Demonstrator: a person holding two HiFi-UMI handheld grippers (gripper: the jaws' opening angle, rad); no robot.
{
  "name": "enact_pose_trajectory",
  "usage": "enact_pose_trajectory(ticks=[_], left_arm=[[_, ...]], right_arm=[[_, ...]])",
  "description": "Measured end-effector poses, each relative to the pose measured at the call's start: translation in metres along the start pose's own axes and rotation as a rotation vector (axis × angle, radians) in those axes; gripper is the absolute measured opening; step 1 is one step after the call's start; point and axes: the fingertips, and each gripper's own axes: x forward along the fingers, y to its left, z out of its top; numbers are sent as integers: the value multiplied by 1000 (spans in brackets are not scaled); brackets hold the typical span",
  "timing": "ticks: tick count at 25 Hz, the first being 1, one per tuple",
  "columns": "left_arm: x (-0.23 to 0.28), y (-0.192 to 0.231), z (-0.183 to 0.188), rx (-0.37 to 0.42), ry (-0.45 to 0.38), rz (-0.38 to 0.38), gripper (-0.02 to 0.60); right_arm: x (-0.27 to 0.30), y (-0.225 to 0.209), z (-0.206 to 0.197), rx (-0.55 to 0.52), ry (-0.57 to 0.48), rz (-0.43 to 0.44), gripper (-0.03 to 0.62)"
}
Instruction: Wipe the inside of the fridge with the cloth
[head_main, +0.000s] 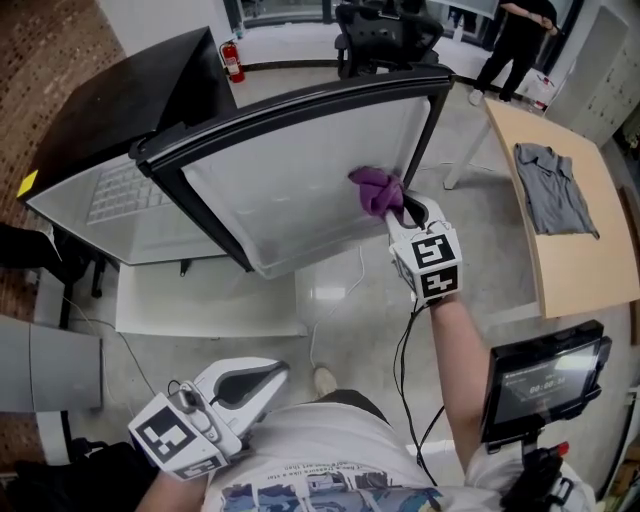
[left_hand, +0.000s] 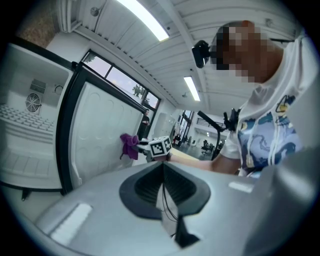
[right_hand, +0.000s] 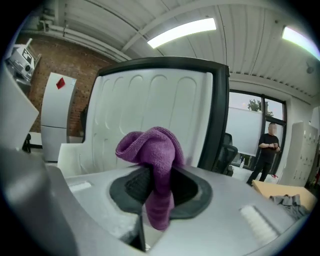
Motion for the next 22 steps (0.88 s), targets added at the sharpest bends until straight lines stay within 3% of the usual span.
enact_pose_trajectory(ticks=[7, 13, 22], left_arm=[[-6, -6, 0, 6, -6, 4, 6], [-21, -5, -1, -12, -18, 43, 6], [-44, 6, -10, -33, -21, 104, 6]], right_arm=[[-3, 80, 39, 103, -109, 204, 79], [7, 158, 35, 178, -99, 358, 78], [35, 226, 6, 250, -50, 416, 79]])
